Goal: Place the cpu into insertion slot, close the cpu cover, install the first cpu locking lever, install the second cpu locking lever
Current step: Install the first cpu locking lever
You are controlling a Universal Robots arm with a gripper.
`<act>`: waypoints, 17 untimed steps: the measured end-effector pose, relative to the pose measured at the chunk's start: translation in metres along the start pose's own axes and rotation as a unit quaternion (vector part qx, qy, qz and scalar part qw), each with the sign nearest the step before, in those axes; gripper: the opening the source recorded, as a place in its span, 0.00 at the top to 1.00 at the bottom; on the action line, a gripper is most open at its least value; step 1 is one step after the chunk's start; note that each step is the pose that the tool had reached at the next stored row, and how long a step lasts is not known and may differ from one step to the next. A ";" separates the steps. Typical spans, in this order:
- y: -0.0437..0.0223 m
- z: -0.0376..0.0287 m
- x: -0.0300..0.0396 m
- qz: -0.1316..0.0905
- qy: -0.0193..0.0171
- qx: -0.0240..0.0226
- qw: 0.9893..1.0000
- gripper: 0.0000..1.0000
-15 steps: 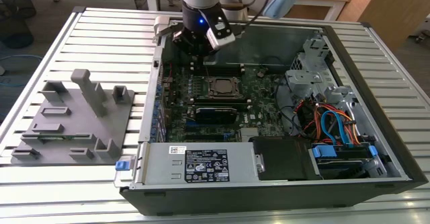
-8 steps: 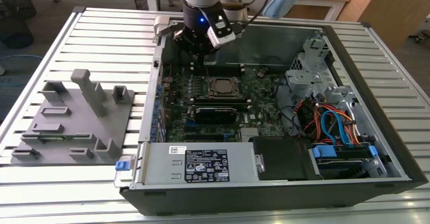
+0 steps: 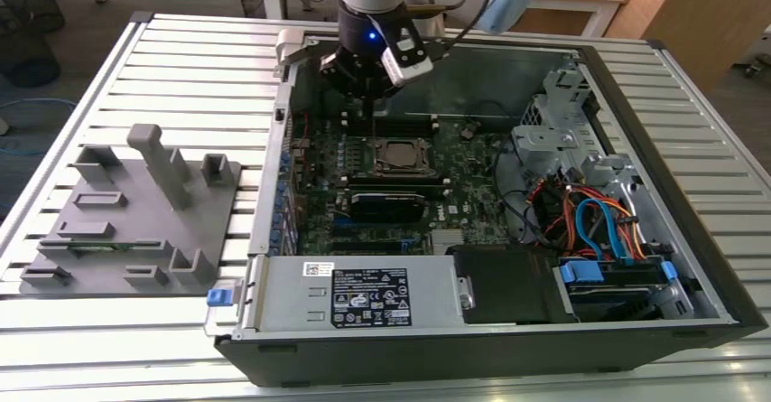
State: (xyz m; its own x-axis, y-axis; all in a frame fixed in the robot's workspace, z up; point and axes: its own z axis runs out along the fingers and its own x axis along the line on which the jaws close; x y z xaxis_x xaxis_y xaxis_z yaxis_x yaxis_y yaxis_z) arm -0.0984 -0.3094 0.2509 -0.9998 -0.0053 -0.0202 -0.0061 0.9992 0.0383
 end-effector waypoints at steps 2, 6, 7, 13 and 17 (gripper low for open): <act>0.0000 0.0001 -0.0036 0.000 0.000 0.000 1.000 0.90; 0.0000 0.0005 -0.0109 0.000 0.000 0.000 1.000 0.90; 0.0000 0.0008 -0.0121 0.000 0.000 0.000 1.000 0.90; -0.0001 0.0037 -0.0152 0.000 0.000 -0.002 1.000 0.90; -0.0013 0.0074 -0.0171 0.000 0.000 -0.012 1.000 0.90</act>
State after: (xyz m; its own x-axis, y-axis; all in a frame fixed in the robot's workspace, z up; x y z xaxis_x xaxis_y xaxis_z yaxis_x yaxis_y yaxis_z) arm -0.0811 -0.3103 0.2438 -0.9998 -0.0048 -0.0203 -0.0061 0.9981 0.0621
